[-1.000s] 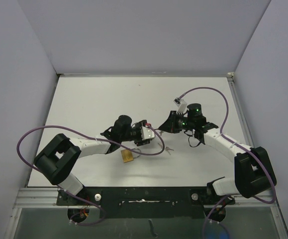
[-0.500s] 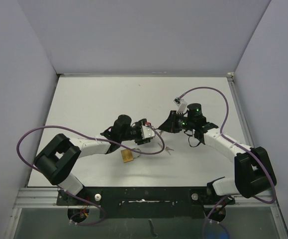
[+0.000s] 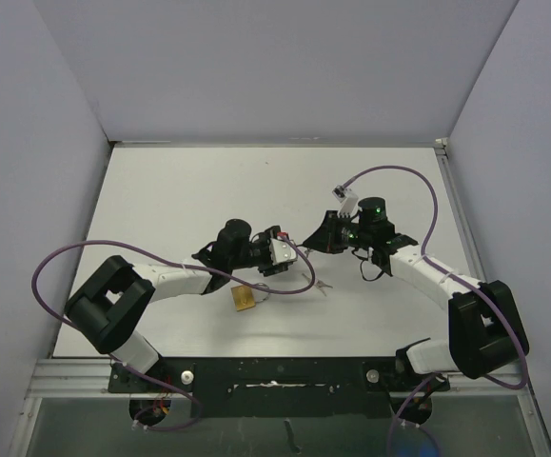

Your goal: Unlock with the key

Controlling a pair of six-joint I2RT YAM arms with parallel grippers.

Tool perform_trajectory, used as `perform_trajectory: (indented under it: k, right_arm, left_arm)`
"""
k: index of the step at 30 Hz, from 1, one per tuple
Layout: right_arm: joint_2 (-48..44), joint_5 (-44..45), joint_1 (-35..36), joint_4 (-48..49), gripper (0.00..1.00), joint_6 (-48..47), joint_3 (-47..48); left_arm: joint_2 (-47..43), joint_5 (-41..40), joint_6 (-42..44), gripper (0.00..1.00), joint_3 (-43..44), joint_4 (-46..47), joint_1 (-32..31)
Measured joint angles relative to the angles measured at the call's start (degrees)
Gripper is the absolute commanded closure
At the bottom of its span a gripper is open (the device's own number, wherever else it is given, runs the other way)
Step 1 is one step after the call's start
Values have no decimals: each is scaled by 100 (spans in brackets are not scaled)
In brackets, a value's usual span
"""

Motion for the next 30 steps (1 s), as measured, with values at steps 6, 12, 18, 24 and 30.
perform_trajectory:
  k: [6, 12, 18, 24, 30]
  right_arm:
    - [2, 0, 0, 0, 100, 0, 0]
    - [2, -4, 0, 2, 100, 0, 0]
    - [15, -7, 0, 7, 100, -4, 0]
    - [15, -11, -2, 94, 100, -22, 0]
    - [15, -20, 0, 127, 100, -26, 0]
  left_arm:
    - [0, -31, -13, 100, 0, 52, 0]
    - [-46, -61, -15, 100, 0, 68, 0]
    - [-55, -66, -15, 100, 20, 90, 0]
    - [-55, -105, -22, 100, 87, 44, 7]
    - [-55, -120, -39, 100, 116, 37, 4]
